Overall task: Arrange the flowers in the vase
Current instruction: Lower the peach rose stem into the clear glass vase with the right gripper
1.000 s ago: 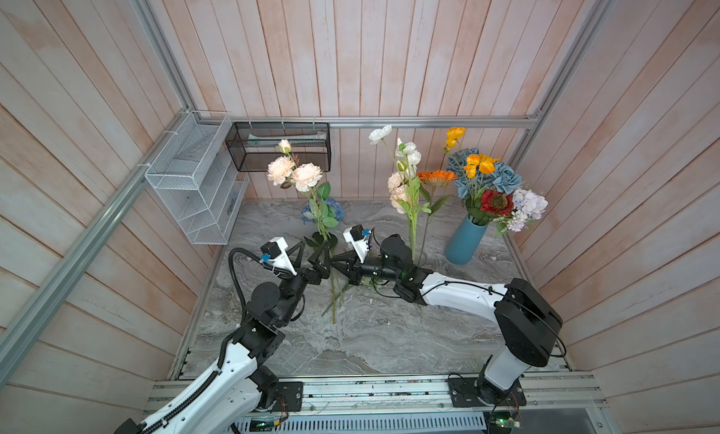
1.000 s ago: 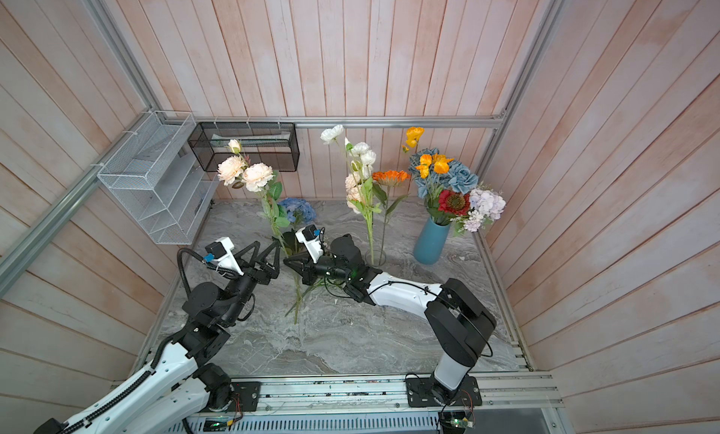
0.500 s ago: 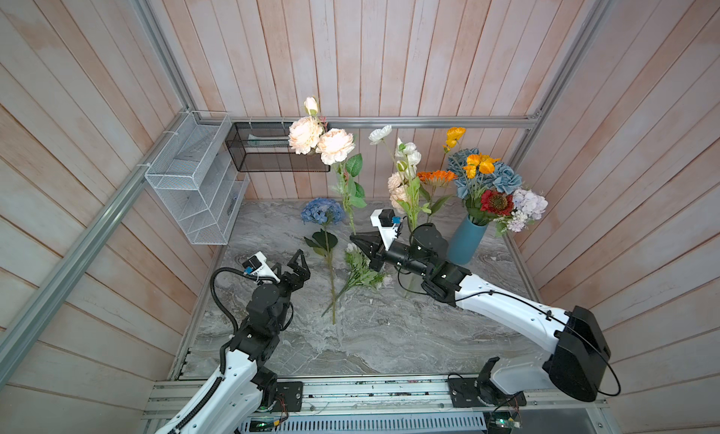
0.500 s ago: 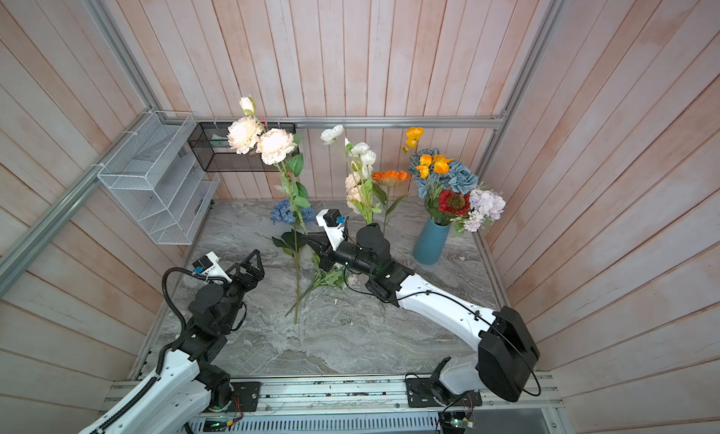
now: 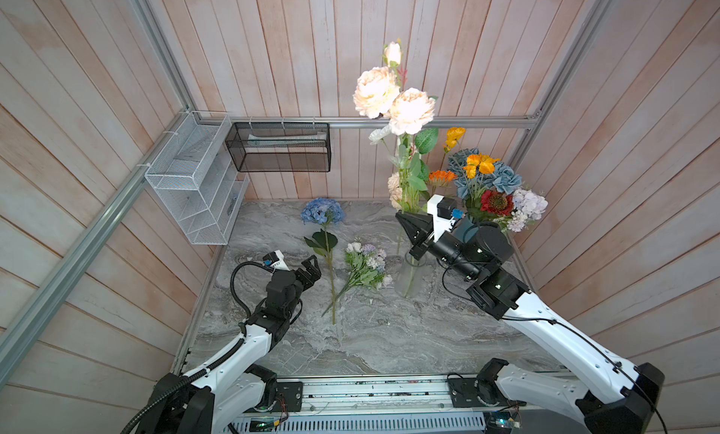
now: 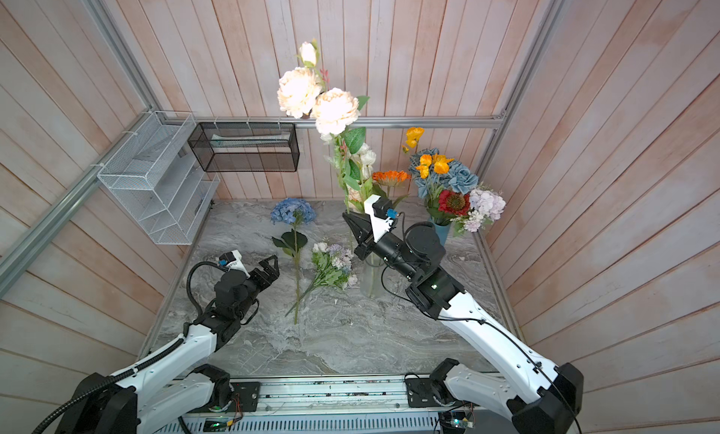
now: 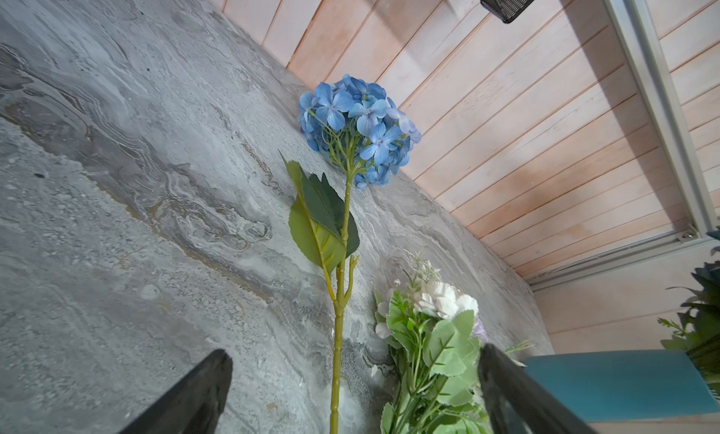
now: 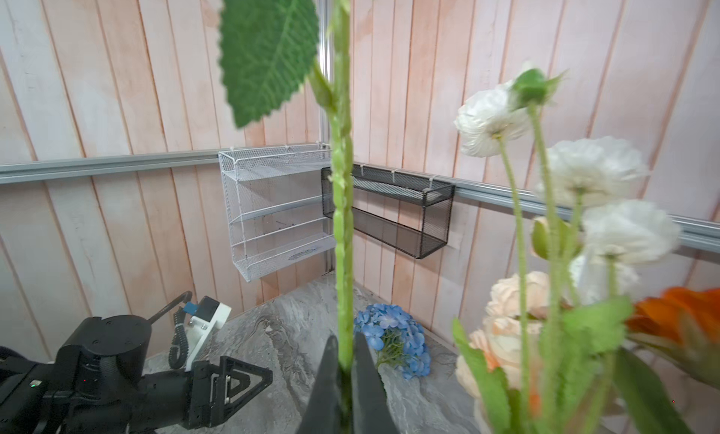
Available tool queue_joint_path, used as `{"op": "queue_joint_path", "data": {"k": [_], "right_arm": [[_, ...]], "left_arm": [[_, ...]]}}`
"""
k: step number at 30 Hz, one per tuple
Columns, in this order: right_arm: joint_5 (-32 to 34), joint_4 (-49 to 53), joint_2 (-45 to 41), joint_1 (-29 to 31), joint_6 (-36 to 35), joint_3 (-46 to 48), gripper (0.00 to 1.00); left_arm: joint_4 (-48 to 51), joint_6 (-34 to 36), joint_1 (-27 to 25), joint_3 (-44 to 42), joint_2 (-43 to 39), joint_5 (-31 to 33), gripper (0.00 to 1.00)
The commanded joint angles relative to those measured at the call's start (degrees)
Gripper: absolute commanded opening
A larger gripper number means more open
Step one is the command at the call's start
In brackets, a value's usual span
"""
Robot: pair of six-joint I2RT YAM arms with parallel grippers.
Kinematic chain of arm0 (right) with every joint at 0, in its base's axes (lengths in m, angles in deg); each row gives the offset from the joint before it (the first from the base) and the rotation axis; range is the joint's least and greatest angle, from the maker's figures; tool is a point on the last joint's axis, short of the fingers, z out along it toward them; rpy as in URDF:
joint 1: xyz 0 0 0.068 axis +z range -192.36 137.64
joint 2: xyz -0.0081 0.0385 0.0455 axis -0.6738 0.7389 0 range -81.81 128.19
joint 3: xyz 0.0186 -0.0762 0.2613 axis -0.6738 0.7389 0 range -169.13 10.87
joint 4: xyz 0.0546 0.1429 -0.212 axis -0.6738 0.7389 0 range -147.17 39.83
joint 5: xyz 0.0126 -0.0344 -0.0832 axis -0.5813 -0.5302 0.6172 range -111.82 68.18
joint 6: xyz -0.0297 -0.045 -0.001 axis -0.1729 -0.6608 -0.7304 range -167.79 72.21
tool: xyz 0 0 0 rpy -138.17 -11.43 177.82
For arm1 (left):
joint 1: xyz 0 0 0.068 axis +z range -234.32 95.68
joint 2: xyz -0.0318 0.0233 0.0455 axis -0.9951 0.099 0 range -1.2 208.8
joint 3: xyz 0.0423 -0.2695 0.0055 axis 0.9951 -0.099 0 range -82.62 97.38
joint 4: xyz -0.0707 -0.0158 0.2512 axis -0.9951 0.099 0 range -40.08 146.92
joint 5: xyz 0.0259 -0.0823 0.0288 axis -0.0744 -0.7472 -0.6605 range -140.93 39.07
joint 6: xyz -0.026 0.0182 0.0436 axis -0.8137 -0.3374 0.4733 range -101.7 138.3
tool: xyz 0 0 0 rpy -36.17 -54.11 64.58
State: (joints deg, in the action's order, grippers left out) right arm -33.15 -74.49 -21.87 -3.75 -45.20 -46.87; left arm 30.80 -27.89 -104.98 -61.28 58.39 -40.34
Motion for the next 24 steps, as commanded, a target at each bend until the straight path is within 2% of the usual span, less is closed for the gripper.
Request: {"op": "queue_joint_path", "data": {"k": [1, 6, 11, 24], "right_arm": [[4.3, 1.7, -2.2, -3.1, -0.4, 2.2, 0.00], [7.7, -2.5, -5.5, -8.4, 4.1, 7.1, 0.00], [8.4, -6.8, -7.0, -12.4, 8.1, 12.0, 0.00], [3.3, -19.8, -3.9, -13.8, 11.0, 24.3, 0.00]], "left_arm": [[-3.8, -1.3, 0.3, 1.7, 0.9, -1.4, 1.00], [-3.7, -0.9, 0.3, 2.0, 1.2, -1.6, 1.00], [-3.5, -0.6, 0.3, 1.9, 1.1, -1.3, 1.00], [-3.0, -0.6, 0.4, 1.2, 0.5, -1.1, 1.00]]}}
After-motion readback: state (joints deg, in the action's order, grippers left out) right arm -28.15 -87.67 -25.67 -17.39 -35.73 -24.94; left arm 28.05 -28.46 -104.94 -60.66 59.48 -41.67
